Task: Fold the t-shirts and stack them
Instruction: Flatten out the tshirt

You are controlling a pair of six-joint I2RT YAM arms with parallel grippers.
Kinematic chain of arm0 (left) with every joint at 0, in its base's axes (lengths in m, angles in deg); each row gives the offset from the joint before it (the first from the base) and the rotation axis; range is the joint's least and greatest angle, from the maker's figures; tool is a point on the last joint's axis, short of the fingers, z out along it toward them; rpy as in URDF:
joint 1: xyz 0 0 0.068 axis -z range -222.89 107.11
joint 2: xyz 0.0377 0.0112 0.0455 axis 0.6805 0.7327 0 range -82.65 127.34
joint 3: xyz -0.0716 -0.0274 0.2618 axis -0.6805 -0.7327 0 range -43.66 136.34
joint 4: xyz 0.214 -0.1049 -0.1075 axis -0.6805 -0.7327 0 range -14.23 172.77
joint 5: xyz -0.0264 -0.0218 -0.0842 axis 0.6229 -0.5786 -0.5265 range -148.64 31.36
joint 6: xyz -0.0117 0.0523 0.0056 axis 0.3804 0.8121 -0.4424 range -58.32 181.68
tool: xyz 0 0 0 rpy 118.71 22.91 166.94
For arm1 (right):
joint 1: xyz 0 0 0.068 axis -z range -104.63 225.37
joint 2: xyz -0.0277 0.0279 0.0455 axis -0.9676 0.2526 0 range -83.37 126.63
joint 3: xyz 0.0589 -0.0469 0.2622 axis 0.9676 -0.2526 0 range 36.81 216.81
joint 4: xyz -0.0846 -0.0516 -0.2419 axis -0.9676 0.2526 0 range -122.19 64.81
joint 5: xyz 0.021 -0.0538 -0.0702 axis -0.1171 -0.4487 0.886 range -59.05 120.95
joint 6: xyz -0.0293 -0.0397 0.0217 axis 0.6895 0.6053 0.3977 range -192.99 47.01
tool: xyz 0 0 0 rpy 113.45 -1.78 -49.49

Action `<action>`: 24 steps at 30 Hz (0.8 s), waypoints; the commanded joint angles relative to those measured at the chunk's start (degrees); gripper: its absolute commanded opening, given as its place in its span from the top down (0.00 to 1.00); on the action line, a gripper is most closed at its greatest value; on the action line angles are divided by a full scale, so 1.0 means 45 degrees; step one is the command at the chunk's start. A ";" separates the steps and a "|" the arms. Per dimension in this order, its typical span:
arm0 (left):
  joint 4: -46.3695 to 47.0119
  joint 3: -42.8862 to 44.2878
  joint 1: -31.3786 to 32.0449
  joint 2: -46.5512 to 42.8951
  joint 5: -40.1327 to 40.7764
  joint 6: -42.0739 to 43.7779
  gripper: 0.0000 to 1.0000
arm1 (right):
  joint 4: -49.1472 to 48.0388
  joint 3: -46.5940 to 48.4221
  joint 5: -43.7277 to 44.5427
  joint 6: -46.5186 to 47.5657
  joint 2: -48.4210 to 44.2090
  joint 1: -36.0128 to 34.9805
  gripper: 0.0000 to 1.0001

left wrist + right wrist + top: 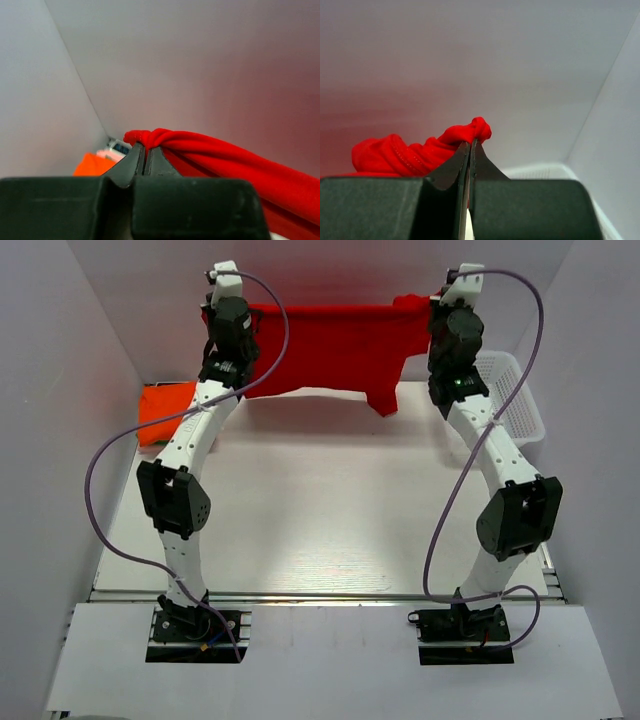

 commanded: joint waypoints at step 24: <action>-0.4165 -1.2582 -0.0157 -0.6711 -0.4808 -0.6103 1.00 | 1.0687 -0.6625 0.0656 -0.6148 -0.4723 0.0184 1.00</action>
